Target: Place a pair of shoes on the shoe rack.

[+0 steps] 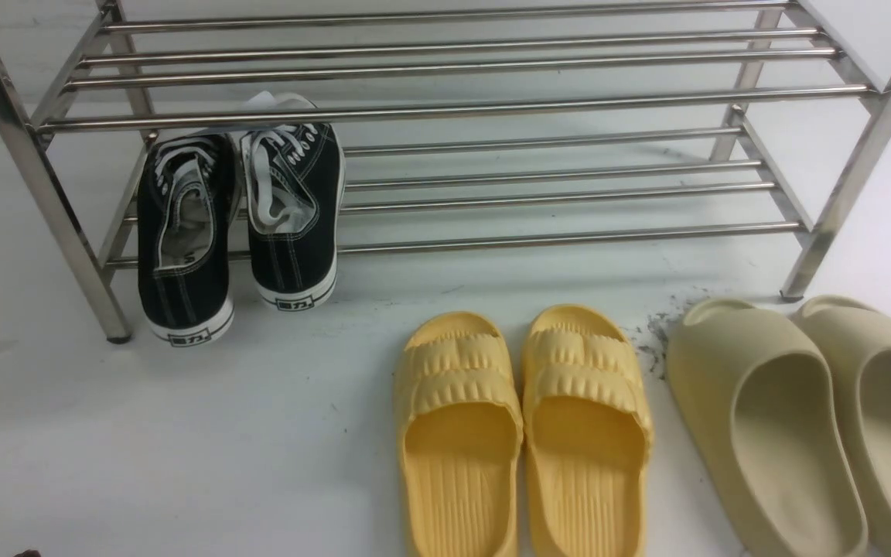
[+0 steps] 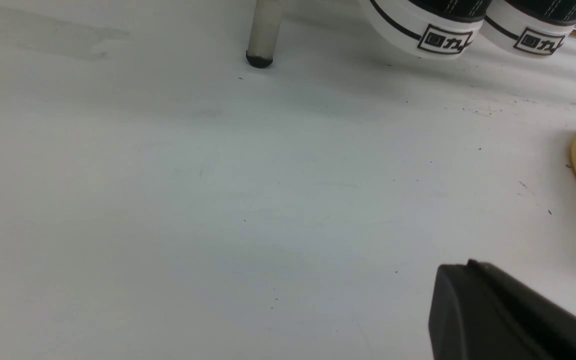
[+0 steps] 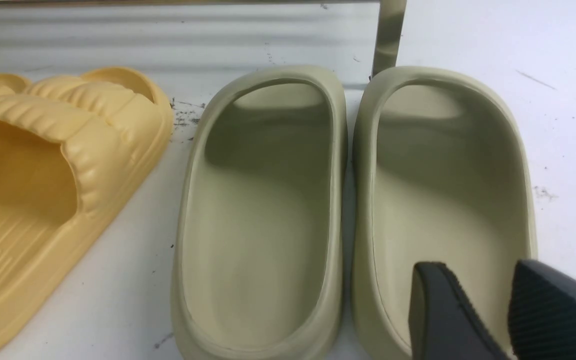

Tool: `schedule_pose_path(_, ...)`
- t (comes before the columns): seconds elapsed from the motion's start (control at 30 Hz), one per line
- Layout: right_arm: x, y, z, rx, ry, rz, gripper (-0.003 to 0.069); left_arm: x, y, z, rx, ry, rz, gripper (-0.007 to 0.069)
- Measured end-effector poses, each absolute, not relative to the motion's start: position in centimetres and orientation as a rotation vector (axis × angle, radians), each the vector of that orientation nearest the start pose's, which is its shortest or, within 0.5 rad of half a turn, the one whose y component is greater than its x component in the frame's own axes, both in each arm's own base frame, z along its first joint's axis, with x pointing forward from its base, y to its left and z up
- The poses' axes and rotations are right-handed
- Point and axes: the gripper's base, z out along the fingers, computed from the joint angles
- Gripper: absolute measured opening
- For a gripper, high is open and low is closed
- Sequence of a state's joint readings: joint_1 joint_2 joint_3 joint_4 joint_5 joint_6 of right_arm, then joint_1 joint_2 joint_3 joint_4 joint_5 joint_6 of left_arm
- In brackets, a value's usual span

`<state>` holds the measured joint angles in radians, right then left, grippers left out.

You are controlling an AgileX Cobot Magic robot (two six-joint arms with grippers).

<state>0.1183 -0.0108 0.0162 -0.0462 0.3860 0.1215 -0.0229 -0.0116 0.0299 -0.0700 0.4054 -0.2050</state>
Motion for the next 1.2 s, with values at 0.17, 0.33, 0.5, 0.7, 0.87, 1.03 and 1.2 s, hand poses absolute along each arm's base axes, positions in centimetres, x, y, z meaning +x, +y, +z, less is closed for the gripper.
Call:
schedule_pose_path(0.17,5.19,0.46,17.37,-0.025,1.876,0.119,0.0246,5.16,-0.37,16.75,-0.216,1.900,-0.224,-0.0002)
schedule_pose_path(0.33,5.19,0.46,17.37,-0.025,1.876,0.119,0.0246,5.16,-0.37,16.75,-0.216,1.900,-0.224,0.0001)
schedule_pose_path(0.5,5.19,0.46,17.37,-0.025,1.876,0.119,0.0246,5.16,-0.37,16.75,-0.216,1.900,-0.224,0.0001)
schedule_pose_path(0.7,5.19,0.46,17.37,-0.025,1.876,0.119,0.0246,5.16,-0.37,16.75,-0.216,1.900,-0.224,0.0007)
schedule_pose_path(0.87,5.19,0.46,17.37,-0.025,1.876,0.119,0.0246,5.16,-0.37,16.75,-0.216,1.900,-0.224,0.0012)
schedule_pose_path(1.03,5.19,0.46,17.37,-0.025,1.876,0.119,0.0246,5.16,-0.37,16.75,-0.216,1.900,-0.224,0.0018)
schedule_pose_path(1.2,5.19,0.46,17.37,-0.025,1.876,0.119,0.0246,5.16,-0.37,16.75,-0.216,1.900,-0.224,0.0018)
